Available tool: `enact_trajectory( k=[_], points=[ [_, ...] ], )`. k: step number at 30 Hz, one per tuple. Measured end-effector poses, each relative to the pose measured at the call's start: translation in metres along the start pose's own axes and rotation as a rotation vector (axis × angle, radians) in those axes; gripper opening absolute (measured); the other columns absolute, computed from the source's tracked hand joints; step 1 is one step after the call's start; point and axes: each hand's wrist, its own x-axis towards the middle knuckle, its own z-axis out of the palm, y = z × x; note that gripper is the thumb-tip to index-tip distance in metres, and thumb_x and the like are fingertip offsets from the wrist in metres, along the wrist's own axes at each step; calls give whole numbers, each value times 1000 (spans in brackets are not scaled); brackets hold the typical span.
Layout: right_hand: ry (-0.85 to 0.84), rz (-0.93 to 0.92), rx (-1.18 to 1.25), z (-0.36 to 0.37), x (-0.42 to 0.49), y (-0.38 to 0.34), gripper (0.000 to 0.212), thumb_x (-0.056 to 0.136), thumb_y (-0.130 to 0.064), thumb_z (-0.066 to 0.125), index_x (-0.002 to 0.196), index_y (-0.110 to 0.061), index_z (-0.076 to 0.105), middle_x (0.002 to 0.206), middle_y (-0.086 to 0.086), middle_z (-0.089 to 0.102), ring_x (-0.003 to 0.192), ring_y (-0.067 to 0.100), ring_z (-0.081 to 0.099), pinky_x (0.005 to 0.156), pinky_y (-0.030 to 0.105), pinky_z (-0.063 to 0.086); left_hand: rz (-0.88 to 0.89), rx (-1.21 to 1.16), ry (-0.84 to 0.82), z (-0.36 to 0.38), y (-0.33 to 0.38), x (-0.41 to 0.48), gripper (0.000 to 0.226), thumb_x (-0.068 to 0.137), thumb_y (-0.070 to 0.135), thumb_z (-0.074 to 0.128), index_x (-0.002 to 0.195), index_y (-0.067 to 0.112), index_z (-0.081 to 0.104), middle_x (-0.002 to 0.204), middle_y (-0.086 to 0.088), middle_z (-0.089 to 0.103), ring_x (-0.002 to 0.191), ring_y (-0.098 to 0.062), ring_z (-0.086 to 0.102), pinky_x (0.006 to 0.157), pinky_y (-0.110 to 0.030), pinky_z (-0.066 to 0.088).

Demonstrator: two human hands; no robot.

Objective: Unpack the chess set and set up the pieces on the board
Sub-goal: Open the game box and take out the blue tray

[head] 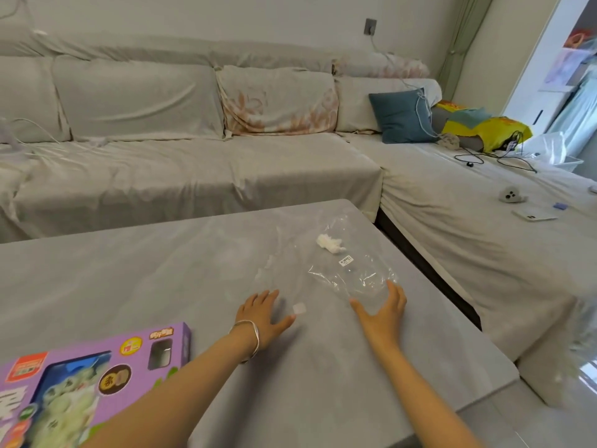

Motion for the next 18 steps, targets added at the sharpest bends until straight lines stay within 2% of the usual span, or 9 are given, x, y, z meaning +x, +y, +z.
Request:
enact_trajectory(
  k=[2, 4, 7, 9, 11, 13, 15, 18],
  points=[
    [-69, -93, -66, 8, -25, -11, 86, 71, -18, 80, 141, -7, 32, 152, 12, 20, 141, 25, 20, 112, 30, 20, 11, 15, 31, -12, -11, -15, 75, 87, 61, 40, 147, 24, 14, 156, -1, 12, 143, -23, 11, 116, -35, 11],
    [-173, -190, -120, 21, -55, -25, 86, 74, -24, 78, 143, -10, 29, 154, 8, 18, 142, 22, 17, 113, 31, 19, 12, 44, 62, -26, -28, -35, 82, 81, 70, 36, 147, 25, 14, 156, 0, 12, 143, -22, 11, 117, -35, 10],
    [-391, -275, -117, 46, -104, -47, 88, 74, -47, 67, 145, -14, 25, 154, 4, 19, 142, 17, 17, 111, 19, 12, -14, 117, 115, -42, -67, -70, 102, 59, 81, 15, 147, 29, 14, 155, 3, 12, 143, -21, 11, 117, -37, 10],
    [-534, -267, -97, 66, -134, -60, 90, 72, -60, 56, 145, -15, 25, 153, 1, 22, 142, 14, 20, 109, 13, 10, -48, 150, 144, -52, -98, -94, 105, 56, 82, 12, 147, 29, 14, 156, 3, 12, 143, -22, 11, 117, -38, 11],
    [-658, -249, -79, 84, -159, -72, 81, 81, -50, 61, 145, -16, 25, 151, -1, 26, 140, 12, 24, 109, 13, 15, -90, 166, 160, -59, -130, -118, 99, 63, 82, 17, 147, 29, 14, 156, 2, 10, 143, -22, 10, 116, -39, 12],
    [-755, -234, -76, 100, -182, -85, 72, 87, -38, 61, 145, -15, 26, 150, -1, 30, 138, 12, 29, 111, 18, 20, -144, 159, 173, -63, -162, -141, 82, 81, 73, 30, 147, 28, 11, 156, 3, 6, 144, -22, 7, 117, -39, 10],
    [-832, -250, -122, 112, -203, -98, 62, 89, -43, 56, 142, -17, 35, 144, -1, 41, 133, 16, 37, 111, 28, 28, -211, 144, 213, -65, -191, -164, 74, 88, 62, 35, 148, 26, 9, 157, 2, 3, 144, -22, 5, 117, -37, 9],
    [-874, -271, -156, 128, -224, -106, 43, 88, -51, 46, 128, -35, 47, 122, -6, 59, 112, 16, 54, 98, 37, 42, -318, 41, 304, -63, -227, -194, 77, 90, 53, 41, 147, 12, 9, 156, -6, 9, 143, -23, 11, 117, -34, 12]
  ],
)
